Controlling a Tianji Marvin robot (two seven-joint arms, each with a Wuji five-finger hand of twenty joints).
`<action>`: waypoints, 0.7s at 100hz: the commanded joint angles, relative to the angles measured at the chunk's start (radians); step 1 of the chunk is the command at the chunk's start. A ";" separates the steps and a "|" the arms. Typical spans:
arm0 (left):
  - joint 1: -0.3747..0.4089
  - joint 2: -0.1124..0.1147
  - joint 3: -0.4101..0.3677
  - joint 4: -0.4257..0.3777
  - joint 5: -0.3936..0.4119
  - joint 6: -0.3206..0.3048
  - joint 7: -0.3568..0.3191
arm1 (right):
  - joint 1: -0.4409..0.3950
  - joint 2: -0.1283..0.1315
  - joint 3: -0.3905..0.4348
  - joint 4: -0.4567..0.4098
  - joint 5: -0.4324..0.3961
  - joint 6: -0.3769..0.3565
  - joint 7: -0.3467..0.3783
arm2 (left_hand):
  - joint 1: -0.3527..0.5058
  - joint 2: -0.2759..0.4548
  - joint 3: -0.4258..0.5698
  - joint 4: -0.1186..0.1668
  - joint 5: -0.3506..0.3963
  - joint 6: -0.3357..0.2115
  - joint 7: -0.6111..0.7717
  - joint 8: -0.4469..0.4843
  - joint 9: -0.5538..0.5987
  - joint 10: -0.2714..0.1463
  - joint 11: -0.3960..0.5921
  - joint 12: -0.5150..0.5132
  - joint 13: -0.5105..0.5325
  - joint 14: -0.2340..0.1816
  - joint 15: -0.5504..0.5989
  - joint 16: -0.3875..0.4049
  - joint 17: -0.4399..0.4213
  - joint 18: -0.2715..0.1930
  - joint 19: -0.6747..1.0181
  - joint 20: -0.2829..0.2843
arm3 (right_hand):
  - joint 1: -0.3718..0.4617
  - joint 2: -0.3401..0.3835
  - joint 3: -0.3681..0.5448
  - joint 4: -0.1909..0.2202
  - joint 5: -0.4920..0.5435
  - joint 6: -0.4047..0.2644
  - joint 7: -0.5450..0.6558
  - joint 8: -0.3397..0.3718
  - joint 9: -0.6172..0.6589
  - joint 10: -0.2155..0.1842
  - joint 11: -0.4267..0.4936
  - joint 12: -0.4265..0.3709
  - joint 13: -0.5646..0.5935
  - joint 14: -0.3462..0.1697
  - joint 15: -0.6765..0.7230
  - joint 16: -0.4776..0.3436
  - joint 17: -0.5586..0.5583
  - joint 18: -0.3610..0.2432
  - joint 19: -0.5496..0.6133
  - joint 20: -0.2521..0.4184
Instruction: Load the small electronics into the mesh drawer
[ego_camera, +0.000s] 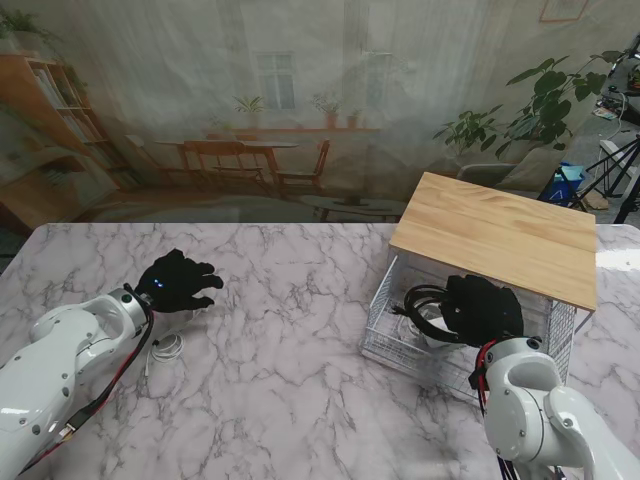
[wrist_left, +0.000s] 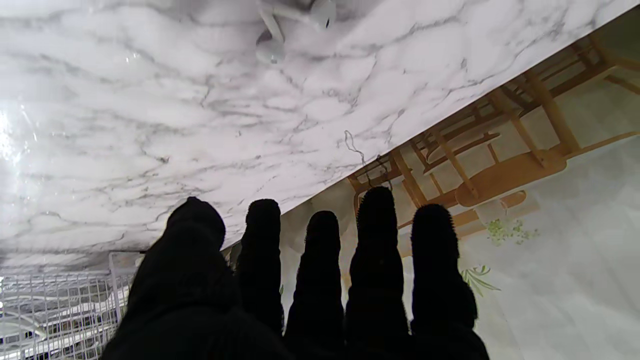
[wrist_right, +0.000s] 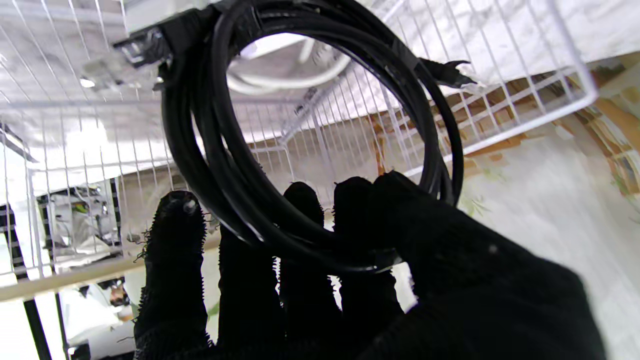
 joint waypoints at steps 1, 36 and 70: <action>0.003 0.007 0.009 0.019 0.006 0.004 -0.022 | 0.022 0.002 -0.014 0.031 0.009 0.016 0.004 | -0.005 0.022 -0.004 -0.004 -0.025 0.019 -0.022 -0.008 -0.020 0.016 -0.014 0.010 -0.029 0.020 -0.011 0.005 -0.019 0.039 -0.009 0.015 | 0.044 0.012 0.033 0.010 0.023 -0.049 0.041 0.013 0.013 0.005 0.022 0.014 0.015 0.006 0.092 0.019 0.001 0.004 0.020 -0.006; 0.014 0.009 0.009 0.031 0.008 0.026 -0.070 | 0.123 0.012 -0.079 0.150 -0.023 0.096 0.048 | -0.023 0.046 -0.014 -0.004 -0.064 0.038 -0.070 -0.067 -0.112 0.046 -0.041 -0.007 -0.063 0.028 -0.014 0.006 -0.035 0.030 -0.023 0.012 | 0.047 0.079 -0.078 0.018 -0.043 -0.070 -0.132 -0.142 -0.034 0.003 -0.046 -0.018 -0.024 -0.005 0.038 -0.001 -0.032 -0.023 0.016 0.000; 0.012 0.009 0.019 0.030 0.002 0.035 -0.111 | 0.173 0.012 -0.083 0.217 -0.015 0.131 0.042 | -0.028 0.045 -0.013 -0.003 -0.058 0.041 -0.076 -0.078 -0.112 0.041 -0.045 -0.013 -0.067 0.030 -0.019 0.001 -0.043 0.039 -0.032 0.013 | 0.000 0.140 -0.225 0.029 -0.064 -0.088 -0.248 -0.249 -0.042 -0.015 -0.112 -0.098 -0.010 -0.012 0.020 -0.008 -0.016 -0.036 0.053 0.049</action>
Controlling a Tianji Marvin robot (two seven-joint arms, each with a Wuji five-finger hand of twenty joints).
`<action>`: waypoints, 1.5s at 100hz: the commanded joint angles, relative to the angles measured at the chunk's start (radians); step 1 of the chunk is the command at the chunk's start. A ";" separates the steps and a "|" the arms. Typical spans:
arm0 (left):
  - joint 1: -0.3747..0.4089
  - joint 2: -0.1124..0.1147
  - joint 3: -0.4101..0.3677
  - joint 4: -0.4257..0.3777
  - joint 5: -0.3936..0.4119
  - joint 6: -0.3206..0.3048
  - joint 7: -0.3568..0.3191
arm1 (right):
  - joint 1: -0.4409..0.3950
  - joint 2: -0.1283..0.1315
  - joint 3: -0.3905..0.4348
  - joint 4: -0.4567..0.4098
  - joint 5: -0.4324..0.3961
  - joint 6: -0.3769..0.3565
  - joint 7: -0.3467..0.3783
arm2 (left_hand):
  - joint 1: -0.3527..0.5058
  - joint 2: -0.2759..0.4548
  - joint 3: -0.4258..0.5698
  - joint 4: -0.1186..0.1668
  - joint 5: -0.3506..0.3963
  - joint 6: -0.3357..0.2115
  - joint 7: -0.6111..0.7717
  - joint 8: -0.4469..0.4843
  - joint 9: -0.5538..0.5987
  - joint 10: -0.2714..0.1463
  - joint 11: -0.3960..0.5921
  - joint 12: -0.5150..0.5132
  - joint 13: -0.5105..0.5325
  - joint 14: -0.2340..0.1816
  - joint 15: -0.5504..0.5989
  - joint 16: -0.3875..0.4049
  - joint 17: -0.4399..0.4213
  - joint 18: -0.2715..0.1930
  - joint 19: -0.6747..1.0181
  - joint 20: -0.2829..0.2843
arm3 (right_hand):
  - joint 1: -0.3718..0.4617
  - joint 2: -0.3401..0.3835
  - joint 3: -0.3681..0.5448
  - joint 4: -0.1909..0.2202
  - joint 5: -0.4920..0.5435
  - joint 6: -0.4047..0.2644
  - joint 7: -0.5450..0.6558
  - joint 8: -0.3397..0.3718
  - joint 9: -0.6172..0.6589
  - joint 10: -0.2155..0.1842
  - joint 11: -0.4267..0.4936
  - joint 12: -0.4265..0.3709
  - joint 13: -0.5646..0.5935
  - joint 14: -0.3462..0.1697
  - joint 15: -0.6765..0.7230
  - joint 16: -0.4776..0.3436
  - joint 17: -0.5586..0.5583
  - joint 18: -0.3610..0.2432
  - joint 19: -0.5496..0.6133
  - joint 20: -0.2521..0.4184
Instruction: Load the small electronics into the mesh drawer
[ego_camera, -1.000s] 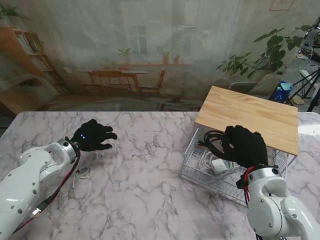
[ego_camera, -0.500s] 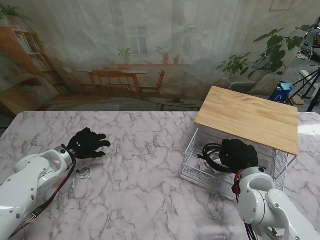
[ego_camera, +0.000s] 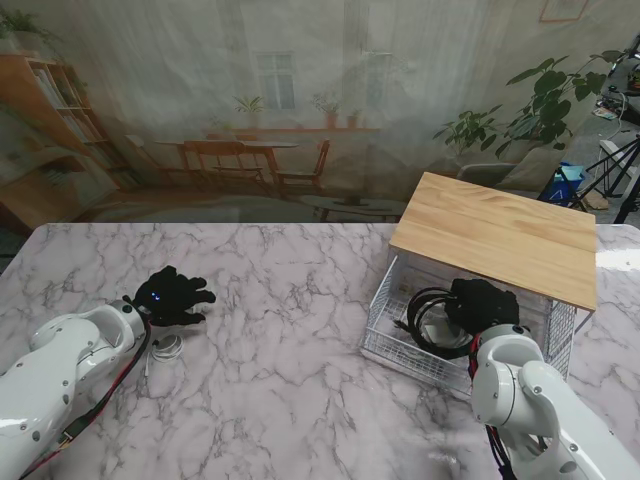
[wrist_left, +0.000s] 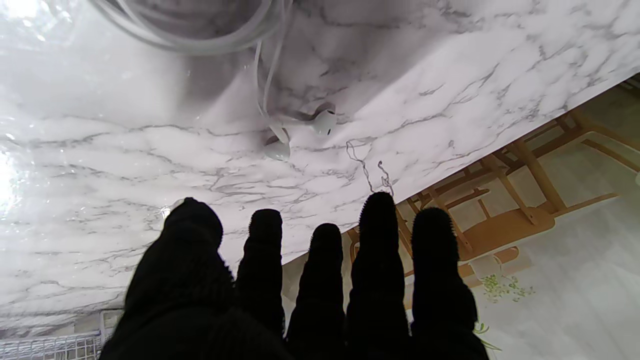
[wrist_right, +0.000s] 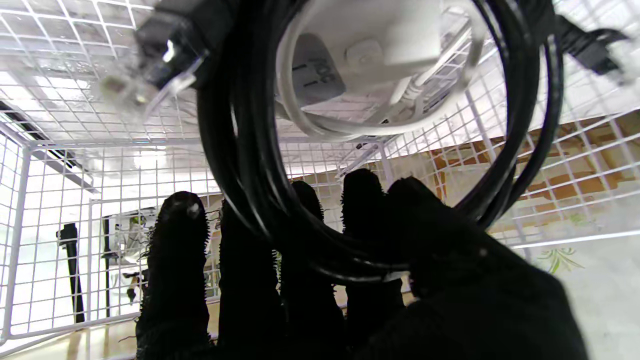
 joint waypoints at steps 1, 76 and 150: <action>0.004 0.001 -0.002 -0.007 0.000 0.002 -0.026 | 0.009 0.000 0.006 0.012 0.005 0.009 0.006 | -0.016 0.044 -0.011 -0.003 -0.020 0.019 -0.014 -0.010 -0.033 0.017 -0.007 -0.010 -0.025 0.022 -0.019 0.001 -0.018 0.039 -0.021 0.012 | -0.032 0.037 -0.025 0.032 -0.032 -0.009 -0.055 -0.049 -0.033 -0.012 -0.056 -0.038 -0.017 -0.013 0.019 -0.011 -0.020 -0.022 -0.004 0.014; 0.074 0.002 -0.104 -0.035 -0.005 -0.017 -0.132 | -0.055 -0.018 0.052 -0.040 0.035 -0.104 -0.117 | -0.092 -0.109 -0.005 -0.011 -0.171 0.137 -0.170 -0.145 -0.235 0.106 -0.060 -0.155 -0.108 0.023 -0.016 -0.071 -0.020 -0.089 -0.063 -0.067 | -0.266 0.087 -0.183 0.110 -0.131 0.062 -0.561 -0.031 -0.244 0.000 -0.339 -0.412 -0.218 -0.003 -0.529 -0.313 -0.198 0.004 -0.290 -0.106; 0.300 -0.001 -0.297 -0.159 0.057 -0.082 -0.033 | -0.087 -0.021 0.067 -0.094 0.049 -0.147 -0.124 | -0.100 -0.153 -0.002 -0.012 0.079 0.061 0.156 0.043 -0.073 0.052 0.228 0.355 -0.039 -0.008 0.293 0.467 0.028 -0.048 0.151 0.159 | -0.270 0.075 -0.164 0.112 -0.133 0.063 -0.565 -0.030 -0.244 0.003 -0.331 -0.408 -0.221 -0.001 -0.539 -0.314 -0.211 0.015 -0.307 -0.108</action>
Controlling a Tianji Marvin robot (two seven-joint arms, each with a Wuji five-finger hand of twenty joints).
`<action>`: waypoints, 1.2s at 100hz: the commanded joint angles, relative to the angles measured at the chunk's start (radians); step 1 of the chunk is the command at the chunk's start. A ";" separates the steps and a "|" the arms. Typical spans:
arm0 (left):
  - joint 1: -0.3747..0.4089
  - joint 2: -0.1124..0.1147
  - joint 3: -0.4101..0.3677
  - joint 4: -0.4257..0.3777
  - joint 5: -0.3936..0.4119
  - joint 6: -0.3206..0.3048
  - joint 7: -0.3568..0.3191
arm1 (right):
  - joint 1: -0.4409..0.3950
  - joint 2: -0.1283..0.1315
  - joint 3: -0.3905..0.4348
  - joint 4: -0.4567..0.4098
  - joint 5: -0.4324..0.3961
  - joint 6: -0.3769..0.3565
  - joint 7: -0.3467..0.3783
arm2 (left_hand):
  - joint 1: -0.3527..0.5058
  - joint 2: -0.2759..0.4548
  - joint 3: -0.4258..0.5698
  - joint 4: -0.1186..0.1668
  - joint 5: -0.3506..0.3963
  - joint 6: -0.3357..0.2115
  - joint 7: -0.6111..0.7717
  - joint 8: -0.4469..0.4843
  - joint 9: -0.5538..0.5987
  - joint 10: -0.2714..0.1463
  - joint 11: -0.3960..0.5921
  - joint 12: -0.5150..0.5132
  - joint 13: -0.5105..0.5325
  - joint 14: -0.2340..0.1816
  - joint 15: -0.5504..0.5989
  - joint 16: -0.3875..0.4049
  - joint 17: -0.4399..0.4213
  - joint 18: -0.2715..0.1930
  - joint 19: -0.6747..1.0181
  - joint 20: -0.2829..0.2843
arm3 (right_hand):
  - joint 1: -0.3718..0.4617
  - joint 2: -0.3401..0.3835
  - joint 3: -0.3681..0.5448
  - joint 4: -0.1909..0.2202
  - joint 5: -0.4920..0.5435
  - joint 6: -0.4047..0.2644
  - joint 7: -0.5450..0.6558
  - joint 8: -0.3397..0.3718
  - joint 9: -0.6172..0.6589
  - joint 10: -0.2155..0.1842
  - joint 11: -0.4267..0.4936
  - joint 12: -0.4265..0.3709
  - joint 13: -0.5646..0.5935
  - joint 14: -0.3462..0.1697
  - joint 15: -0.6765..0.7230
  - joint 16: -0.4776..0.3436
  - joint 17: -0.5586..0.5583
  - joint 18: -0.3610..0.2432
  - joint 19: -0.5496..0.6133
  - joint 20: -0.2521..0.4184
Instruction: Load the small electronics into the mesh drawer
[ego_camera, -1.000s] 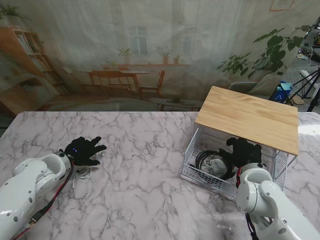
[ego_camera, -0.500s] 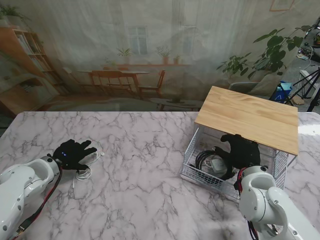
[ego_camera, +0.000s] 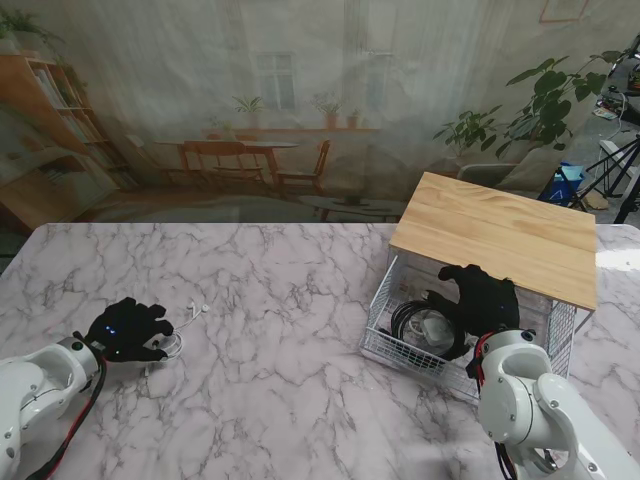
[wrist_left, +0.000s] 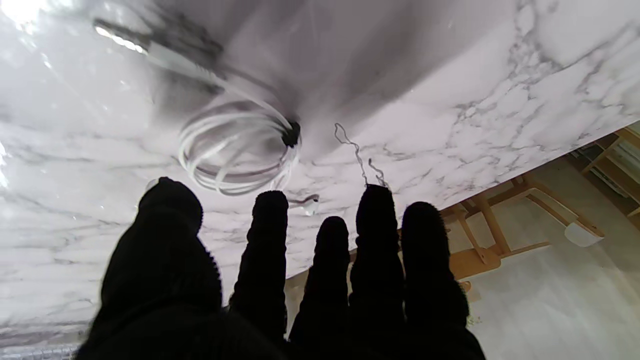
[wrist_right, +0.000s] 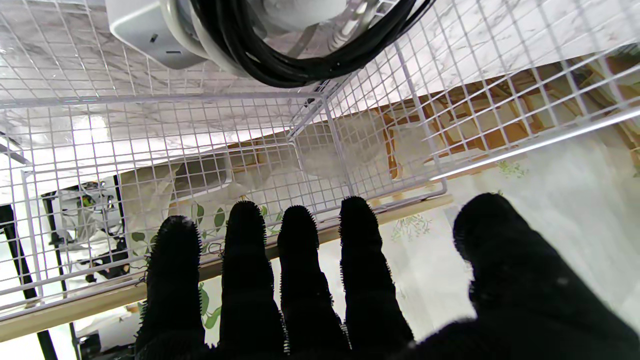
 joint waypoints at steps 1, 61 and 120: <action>0.007 0.001 0.008 0.002 0.029 0.005 -0.019 | -0.001 -0.002 0.005 -0.014 -0.004 0.000 -0.008 | -0.034 -0.041 -0.004 -0.012 0.015 0.034 -0.030 -0.022 -0.001 -0.007 0.015 0.039 0.006 -0.006 0.029 0.039 -0.001 0.027 0.035 0.033 | 0.000 0.001 0.019 0.023 -0.011 0.014 -0.020 -0.014 -0.062 -0.001 -0.047 -0.002 -0.022 -0.002 -0.079 -0.013 -0.018 0.014 -0.018 -0.011; -0.053 0.008 0.112 0.092 0.021 0.068 -0.014 | -0.001 -0.001 0.004 -0.017 -0.008 0.003 -0.003 | 0.226 -0.106 0.093 -0.014 0.091 -0.143 0.188 0.086 0.028 -0.034 0.048 0.063 0.035 -0.014 0.017 0.033 0.023 0.025 0.070 0.048 | 0.000 0.001 0.016 0.023 -0.018 0.013 -0.022 -0.012 -0.073 0.002 -0.047 -0.002 -0.026 -0.002 -0.084 -0.013 -0.025 0.017 -0.028 -0.011; -0.047 -0.001 0.071 0.073 -0.042 -0.009 -0.027 | -0.004 -0.002 0.000 -0.020 -0.004 0.014 -0.007 | 0.359 -0.036 0.104 -0.036 0.120 -0.177 0.388 0.094 0.603 -0.147 0.021 0.167 0.313 -0.013 0.069 -0.066 0.140 0.041 0.144 0.037 | 0.002 0.002 0.017 0.023 -0.021 0.015 -0.023 -0.012 -0.077 0.003 -0.046 -0.002 -0.028 -0.002 -0.086 -0.014 -0.029 0.018 -0.036 -0.010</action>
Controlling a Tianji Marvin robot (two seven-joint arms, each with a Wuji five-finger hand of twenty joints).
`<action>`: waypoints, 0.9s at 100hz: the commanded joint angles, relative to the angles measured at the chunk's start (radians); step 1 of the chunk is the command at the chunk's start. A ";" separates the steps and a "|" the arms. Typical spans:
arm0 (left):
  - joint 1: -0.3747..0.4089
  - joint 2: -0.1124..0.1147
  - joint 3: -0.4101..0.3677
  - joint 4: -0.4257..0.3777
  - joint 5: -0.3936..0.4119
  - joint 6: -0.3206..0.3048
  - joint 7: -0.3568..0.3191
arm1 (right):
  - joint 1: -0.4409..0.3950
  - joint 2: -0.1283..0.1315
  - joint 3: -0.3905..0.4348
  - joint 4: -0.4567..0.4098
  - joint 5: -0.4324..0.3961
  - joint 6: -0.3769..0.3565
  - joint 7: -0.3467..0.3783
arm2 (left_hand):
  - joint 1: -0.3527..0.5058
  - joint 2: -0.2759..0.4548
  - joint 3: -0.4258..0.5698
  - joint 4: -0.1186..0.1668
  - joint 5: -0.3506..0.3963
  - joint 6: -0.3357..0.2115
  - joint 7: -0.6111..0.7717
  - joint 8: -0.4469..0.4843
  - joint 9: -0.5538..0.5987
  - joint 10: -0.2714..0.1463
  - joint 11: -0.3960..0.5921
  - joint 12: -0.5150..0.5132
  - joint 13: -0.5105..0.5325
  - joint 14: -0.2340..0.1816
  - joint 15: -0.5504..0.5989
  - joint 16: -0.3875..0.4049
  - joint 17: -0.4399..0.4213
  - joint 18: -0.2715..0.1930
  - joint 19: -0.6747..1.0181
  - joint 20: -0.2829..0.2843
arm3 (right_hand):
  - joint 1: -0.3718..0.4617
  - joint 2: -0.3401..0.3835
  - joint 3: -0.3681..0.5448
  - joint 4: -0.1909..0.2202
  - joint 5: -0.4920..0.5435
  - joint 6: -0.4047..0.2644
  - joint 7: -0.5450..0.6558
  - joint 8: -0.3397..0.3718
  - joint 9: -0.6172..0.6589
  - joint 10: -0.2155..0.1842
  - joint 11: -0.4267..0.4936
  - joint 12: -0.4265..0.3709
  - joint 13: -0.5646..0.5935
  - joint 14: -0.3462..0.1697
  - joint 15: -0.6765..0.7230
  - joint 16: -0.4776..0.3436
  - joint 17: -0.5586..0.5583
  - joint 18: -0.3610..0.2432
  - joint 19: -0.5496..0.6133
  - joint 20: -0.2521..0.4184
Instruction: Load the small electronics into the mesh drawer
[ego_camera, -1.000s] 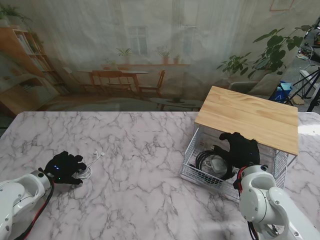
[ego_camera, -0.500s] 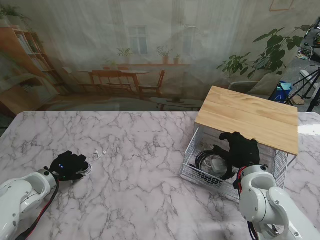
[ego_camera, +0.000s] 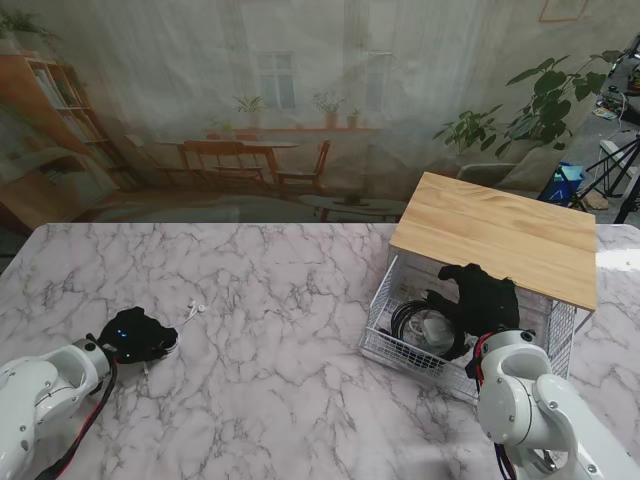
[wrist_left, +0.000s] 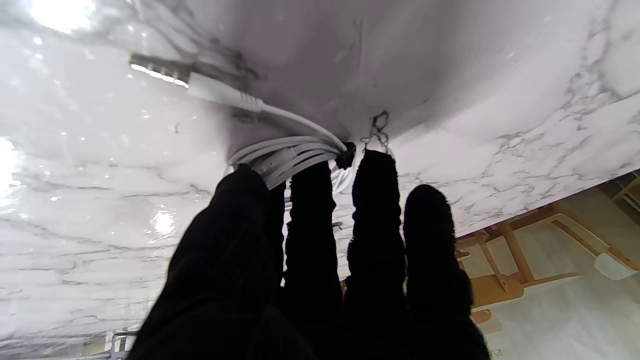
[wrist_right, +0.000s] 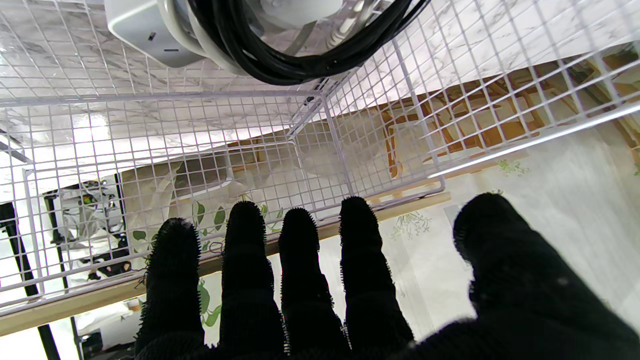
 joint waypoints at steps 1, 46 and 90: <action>0.010 -0.002 -0.006 -0.007 -0.008 -0.013 -0.011 | -0.001 -0.002 0.004 -0.011 -0.002 0.002 -0.006 | 0.077 0.041 0.020 -0.014 0.035 -0.123 0.046 0.031 0.048 0.014 0.052 -0.008 0.033 0.003 0.041 0.011 0.012 0.017 0.043 0.014 | 0.001 0.002 0.017 0.023 -0.021 0.015 -0.023 -0.012 -0.055 0.005 -0.046 -0.003 -0.029 -0.002 -0.087 -0.014 -0.015 0.015 -0.016 -0.010; 0.012 -0.013 -0.022 0.005 -0.066 -0.019 0.029 | -0.012 -0.004 0.010 -0.021 0.009 0.003 -0.015 | 0.154 0.088 0.031 -0.009 -0.027 -0.130 0.121 0.245 0.023 0.044 0.188 0.106 0.048 0.054 0.119 0.102 0.020 0.051 0.073 0.025 | 0.002 0.003 0.019 0.023 -0.021 0.015 -0.022 -0.011 -0.052 0.004 -0.045 -0.003 -0.028 -0.004 -0.087 -0.014 -0.016 0.015 -0.017 -0.008; 0.004 -0.027 -0.027 0.023 -0.130 -0.029 0.077 | -0.014 -0.005 0.018 -0.024 0.019 -0.007 -0.017 | 0.149 0.093 0.054 -0.012 -0.035 -0.129 0.146 0.281 0.022 0.053 0.225 0.119 0.068 0.060 0.161 0.130 0.043 0.055 0.103 0.046 | 0.001 0.001 0.020 0.022 -0.022 0.015 -0.022 -0.012 -0.051 0.005 -0.043 -0.002 -0.029 -0.003 -0.087 -0.014 -0.015 0.014 -0.018 -0.007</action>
